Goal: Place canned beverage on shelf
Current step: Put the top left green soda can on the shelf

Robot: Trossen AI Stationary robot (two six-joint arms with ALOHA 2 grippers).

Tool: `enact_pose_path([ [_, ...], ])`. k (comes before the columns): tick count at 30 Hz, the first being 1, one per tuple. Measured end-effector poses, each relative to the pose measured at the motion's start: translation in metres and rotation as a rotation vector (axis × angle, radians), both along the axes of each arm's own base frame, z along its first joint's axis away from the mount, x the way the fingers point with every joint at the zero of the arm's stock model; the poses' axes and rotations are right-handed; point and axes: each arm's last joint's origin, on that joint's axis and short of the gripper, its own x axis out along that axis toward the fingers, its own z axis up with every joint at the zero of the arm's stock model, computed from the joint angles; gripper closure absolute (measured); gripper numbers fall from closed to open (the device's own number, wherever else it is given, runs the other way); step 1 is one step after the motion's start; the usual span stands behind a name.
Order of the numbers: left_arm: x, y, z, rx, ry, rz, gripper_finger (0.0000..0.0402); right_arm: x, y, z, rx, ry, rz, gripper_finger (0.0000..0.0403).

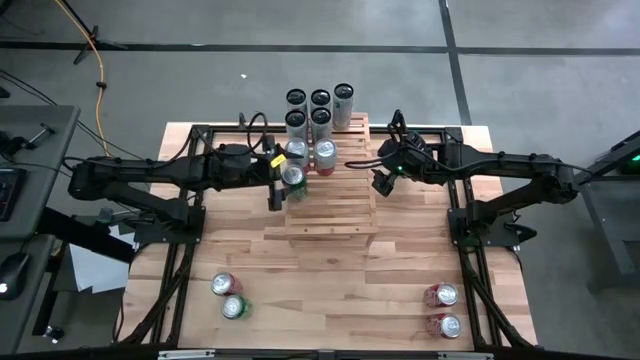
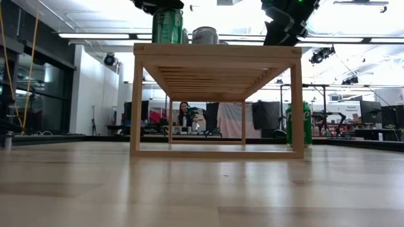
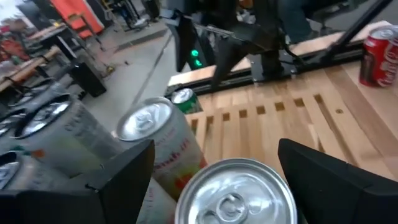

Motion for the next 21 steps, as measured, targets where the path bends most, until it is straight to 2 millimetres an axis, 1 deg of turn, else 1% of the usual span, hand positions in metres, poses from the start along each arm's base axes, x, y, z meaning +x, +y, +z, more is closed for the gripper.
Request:
enact_pose_path([
  [4,-0.010,0.000,0.010,0.025,-0.039,0.019,0.0071,0.000,0.000,0.000,0.000,0.002,0.004,0.0045],
  [10,-0.039,-0.008,0.026,-0.007,-0.083,-0.006,0.0073,0.001,0.001,-0.001,0.031,0.009,0.056,0.0045],
  [12,-0.049,-0.012,0.030,-0.037,-0.091,-0.021,0.0080,0.001,0.002,-0.001,0.033,0.009,0.058,0.0045],
  [14,-0.060,-0.016,0.033,-0.070,-0.096,-0.033,0.0095,0.001,0.002,-0.001,0.033,0.009,0.057,0.0045],
  [16,-0.068,-0.021,0.035,-0.101,-0.097,-0.049,0.0122,0.001,0.002,-0.001,0.034,0.008,0.056,0.0045],
  [18,-0.075,-0.026,0.034,-0.125,-0.094,-0.071,0.0163,0.001,0.002,-0.001,0.038,0.004,0.050,0.0045],
  [21,-0.079,-0.032,0.020,-0.133,-0.082,-0.106,0.0258,0.001,0.002,-0.001,0.037,0.004,0.049,0.0045],
])
